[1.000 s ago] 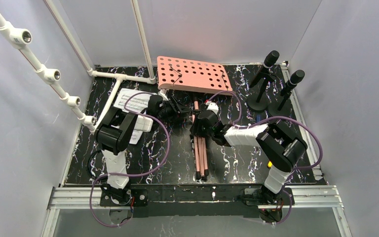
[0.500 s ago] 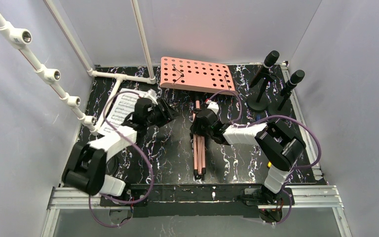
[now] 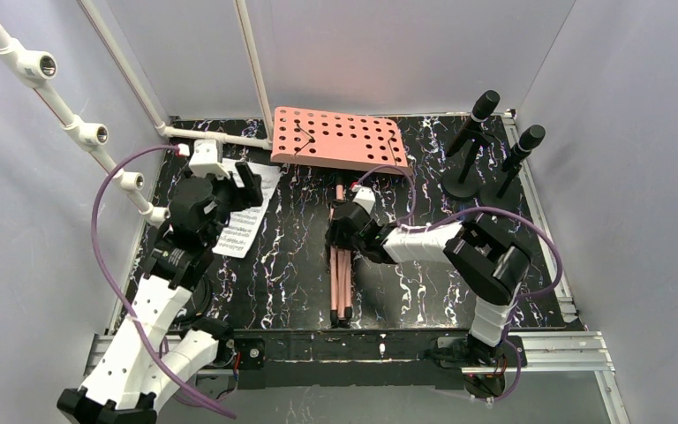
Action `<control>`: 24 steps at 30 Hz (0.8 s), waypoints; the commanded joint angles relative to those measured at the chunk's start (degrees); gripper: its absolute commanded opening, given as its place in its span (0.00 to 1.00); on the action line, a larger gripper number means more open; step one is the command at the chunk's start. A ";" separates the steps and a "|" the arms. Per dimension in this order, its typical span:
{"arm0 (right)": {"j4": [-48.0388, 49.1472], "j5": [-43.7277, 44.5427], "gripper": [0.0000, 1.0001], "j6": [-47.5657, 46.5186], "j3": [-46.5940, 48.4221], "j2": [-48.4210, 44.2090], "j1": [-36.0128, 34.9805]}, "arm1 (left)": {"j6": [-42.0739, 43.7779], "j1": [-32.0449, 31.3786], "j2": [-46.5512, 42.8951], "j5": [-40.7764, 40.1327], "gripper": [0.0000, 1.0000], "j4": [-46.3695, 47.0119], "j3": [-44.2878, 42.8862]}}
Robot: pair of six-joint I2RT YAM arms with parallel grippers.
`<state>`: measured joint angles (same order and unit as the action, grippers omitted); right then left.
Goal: Pack up the instrument practice props
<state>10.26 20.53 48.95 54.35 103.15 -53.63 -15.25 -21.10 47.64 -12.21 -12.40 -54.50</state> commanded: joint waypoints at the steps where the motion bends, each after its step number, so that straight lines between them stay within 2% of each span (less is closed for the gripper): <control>1: 7.32 3.94 0.53 2.42 5.98 1.01 -4.02 | 8.33 0.24 -2.92 -7.07 0.72 -1.60 4.75; 10: 8.13 8.72 0.79 3.85 6.13 1.69 -6.51 | 10.54 0.25 -9.64 -8.05 0.72 -1.12 7.92; 16: 10.64 7.80 0.82 3.03 3.42 0.08 -8.28 | 10.29 0.27 -12.59 -7.48 0.72 -1.00 8.86; 24: 18.41 1.19 0.88 -1.34 3.86 2.41 -9.19 | 10.58 0.26 -14.05 -6.82 0.72 -0.48 9.32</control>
<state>21.61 24.16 50.48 57.93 105.75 -62.43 -5.72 -21.10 34.09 -18.65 -13.47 -45.45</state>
